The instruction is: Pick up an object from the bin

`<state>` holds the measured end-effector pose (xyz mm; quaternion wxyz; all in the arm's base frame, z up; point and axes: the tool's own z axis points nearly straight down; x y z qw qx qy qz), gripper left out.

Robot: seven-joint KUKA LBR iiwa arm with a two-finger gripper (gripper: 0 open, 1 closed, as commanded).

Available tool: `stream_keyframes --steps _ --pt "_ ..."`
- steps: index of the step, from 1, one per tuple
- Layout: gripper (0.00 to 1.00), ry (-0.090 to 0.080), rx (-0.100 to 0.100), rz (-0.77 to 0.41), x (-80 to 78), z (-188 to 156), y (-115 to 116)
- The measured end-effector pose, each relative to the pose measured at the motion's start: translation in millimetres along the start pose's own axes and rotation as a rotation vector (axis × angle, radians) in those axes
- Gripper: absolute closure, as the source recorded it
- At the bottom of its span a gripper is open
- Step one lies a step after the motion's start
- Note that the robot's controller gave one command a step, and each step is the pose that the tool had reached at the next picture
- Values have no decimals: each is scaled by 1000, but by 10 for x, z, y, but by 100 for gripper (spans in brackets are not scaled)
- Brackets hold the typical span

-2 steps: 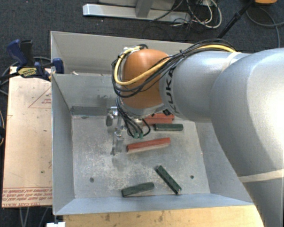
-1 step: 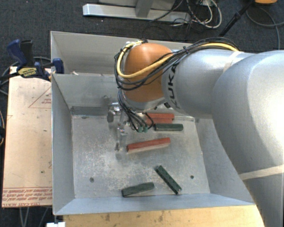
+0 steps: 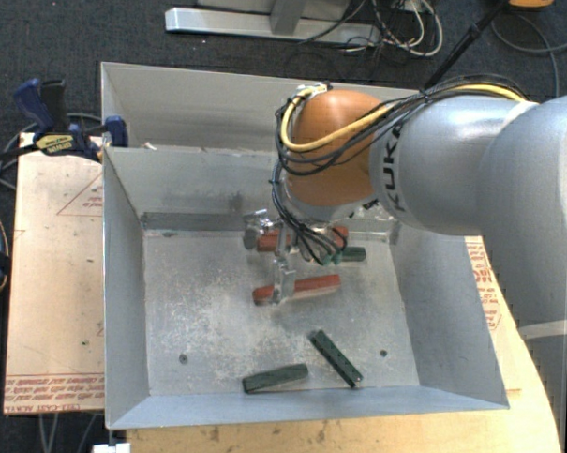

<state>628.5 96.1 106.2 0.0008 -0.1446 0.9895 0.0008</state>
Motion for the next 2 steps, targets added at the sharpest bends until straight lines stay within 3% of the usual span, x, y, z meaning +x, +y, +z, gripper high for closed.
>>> stream_keyframes --steps 1,2 --pt "0 -5 0 -28 153 336 -337" --pt "100 -3 0 19 311 341 -518"
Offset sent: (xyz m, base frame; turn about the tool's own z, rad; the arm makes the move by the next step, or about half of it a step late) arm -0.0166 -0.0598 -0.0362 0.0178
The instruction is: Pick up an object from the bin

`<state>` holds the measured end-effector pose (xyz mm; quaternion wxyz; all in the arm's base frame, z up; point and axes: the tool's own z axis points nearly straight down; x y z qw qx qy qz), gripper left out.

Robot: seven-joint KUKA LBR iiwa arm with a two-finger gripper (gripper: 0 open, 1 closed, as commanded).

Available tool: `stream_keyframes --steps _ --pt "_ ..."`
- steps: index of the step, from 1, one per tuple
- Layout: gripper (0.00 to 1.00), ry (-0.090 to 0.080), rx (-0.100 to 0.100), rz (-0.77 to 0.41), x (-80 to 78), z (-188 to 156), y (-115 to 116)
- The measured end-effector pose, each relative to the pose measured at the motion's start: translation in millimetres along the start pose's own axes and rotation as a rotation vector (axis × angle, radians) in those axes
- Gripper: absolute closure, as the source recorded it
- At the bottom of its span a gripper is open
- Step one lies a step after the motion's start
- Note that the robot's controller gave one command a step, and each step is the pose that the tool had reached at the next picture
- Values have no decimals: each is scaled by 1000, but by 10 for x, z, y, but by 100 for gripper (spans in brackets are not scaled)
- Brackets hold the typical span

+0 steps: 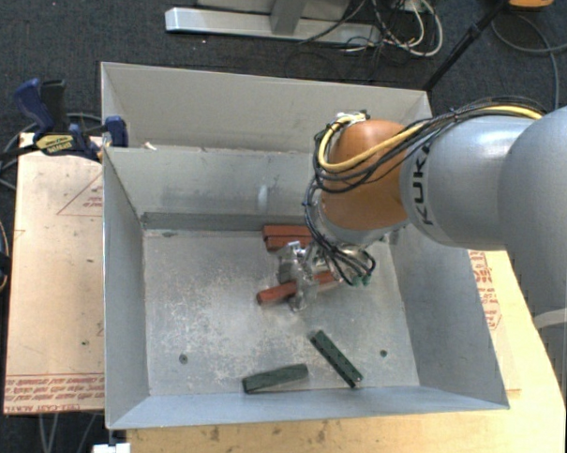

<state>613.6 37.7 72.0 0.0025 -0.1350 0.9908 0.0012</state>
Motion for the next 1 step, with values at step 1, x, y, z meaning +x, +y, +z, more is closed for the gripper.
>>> stream_keyframes --steps 1 --pt "100 0 0 0 0 0 0"
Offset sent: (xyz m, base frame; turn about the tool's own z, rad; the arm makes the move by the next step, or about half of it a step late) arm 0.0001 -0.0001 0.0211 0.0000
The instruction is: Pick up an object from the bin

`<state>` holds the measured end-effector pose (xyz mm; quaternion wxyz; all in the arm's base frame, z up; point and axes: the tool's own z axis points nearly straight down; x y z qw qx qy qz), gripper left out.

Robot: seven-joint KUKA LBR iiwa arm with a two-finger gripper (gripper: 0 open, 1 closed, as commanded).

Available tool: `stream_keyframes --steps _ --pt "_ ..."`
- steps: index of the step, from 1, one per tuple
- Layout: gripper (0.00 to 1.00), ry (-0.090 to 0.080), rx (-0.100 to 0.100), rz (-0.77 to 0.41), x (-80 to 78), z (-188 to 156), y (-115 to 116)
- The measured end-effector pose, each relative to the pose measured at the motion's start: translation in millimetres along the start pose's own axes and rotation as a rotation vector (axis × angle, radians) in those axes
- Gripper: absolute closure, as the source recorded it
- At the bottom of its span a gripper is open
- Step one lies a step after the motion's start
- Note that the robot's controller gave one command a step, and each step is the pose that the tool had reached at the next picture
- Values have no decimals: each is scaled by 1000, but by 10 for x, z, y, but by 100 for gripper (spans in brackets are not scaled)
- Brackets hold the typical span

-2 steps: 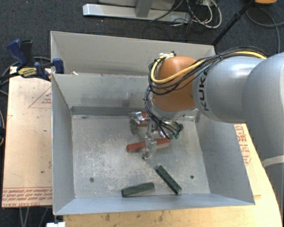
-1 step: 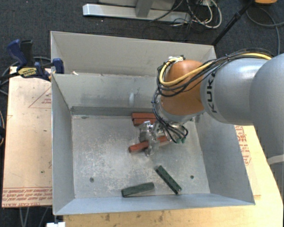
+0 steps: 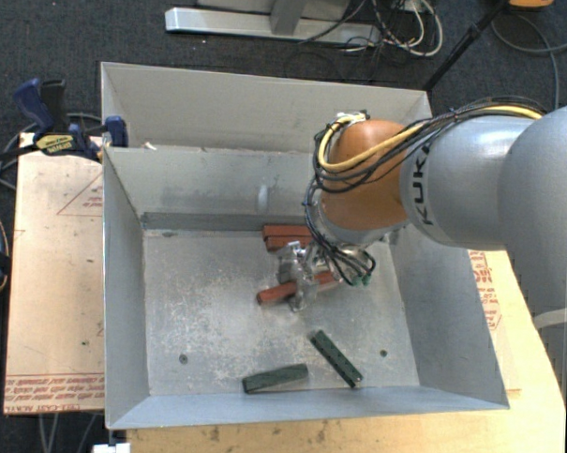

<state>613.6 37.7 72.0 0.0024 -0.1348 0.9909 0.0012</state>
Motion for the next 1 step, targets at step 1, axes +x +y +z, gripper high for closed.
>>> stream_keyframes --steps 1 --pt "100 2 0 1 3 -28 1"
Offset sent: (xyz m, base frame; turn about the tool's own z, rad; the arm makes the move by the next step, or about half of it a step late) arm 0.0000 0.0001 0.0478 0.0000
